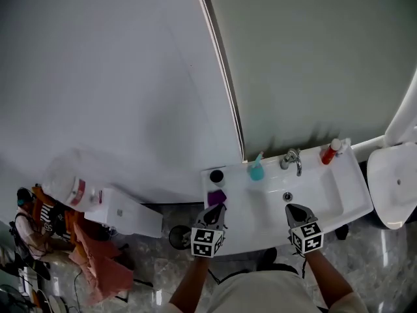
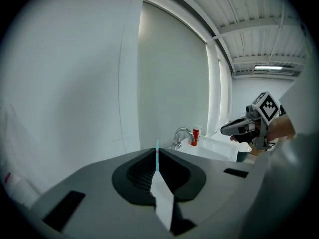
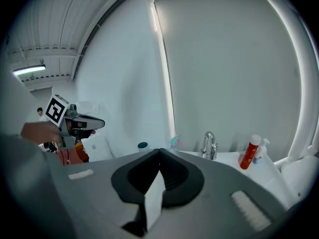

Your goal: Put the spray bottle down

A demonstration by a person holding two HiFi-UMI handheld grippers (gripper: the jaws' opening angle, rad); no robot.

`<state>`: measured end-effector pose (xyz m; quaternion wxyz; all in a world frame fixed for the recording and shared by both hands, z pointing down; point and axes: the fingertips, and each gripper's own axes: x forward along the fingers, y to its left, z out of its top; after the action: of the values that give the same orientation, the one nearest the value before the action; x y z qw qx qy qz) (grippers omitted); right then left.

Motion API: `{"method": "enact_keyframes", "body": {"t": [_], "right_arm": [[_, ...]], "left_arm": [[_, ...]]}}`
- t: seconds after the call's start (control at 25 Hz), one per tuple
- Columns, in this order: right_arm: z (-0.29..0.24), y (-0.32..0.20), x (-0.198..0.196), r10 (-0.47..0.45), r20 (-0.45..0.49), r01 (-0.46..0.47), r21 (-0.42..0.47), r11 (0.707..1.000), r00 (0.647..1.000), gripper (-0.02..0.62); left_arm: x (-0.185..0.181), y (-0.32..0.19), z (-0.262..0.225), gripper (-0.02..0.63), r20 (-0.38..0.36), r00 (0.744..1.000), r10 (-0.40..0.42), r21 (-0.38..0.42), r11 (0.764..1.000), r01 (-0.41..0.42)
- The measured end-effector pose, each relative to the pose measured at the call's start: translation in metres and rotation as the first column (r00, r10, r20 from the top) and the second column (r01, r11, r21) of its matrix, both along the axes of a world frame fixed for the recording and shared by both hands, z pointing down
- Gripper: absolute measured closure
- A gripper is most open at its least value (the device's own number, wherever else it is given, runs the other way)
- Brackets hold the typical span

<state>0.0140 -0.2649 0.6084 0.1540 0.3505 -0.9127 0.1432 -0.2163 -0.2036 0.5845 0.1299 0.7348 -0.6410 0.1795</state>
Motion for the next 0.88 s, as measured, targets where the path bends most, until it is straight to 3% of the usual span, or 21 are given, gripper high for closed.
{"method": "enact_keyframes", "body": {"t": [0.52, 0.88], "right_arm": [[-0.036, 0.101, 0.006, 0.089, 0.018, -0.09, 0.048, 0.995, 0.996, 0.584], [-0.05, 0.149, 0.019, 0.098, 0.055, -0.1, 0.038, 0.994, 0.994, 0.584]], "left_arm": [[0.03, 0.102, 0.002, 0.595, -0.1, 0.991, 0.089, 0.028, 0.996, -0.087], [0.044, 0.132, -0.02, 0.598, -0.161, 0.983, 0.084, 0.098, 0.993, -0.069]]}}
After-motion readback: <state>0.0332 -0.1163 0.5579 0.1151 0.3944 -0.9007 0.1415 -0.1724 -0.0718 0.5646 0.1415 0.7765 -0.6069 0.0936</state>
